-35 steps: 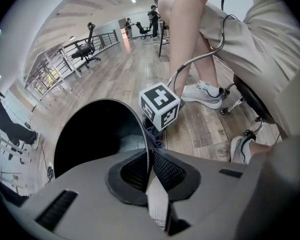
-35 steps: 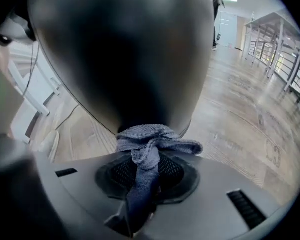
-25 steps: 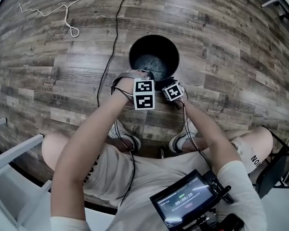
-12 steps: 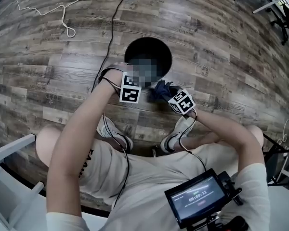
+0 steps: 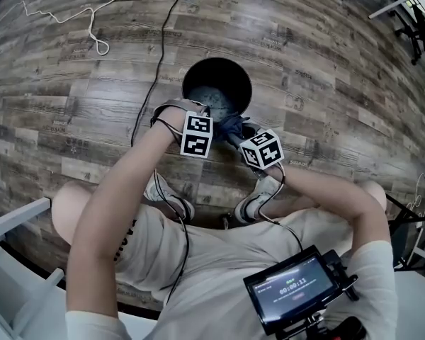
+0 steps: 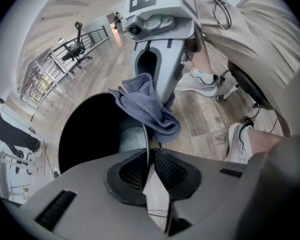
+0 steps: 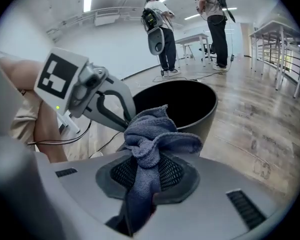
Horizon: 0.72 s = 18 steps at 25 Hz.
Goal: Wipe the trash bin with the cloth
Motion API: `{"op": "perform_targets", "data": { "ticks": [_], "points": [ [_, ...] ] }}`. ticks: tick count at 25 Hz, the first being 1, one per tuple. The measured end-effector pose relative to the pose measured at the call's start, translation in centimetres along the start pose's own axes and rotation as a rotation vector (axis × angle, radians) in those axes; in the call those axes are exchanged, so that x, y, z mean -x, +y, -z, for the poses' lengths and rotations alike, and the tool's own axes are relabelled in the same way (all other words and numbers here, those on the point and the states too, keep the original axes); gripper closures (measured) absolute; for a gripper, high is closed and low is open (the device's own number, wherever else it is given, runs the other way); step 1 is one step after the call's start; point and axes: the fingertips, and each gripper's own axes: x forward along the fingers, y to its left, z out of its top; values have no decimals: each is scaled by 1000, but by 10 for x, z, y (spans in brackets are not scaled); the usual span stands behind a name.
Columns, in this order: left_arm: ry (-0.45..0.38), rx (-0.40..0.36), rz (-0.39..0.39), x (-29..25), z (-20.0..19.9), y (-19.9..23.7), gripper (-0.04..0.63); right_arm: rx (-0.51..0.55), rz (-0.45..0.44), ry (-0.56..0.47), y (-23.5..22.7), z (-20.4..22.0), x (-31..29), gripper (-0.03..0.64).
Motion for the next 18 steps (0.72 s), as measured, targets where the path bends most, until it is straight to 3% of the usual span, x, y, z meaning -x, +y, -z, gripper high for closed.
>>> {"op": "perform_targets", "data": {
  "ticks": [10,18],
  "points": [
    [-32,26,11,-3,-12,4,554,-4,32,77,-36,25,-40,535],
    [-43,46,31,-2,-15,6,558,14,67,146,-58,69,-91,535]
  ]
}}
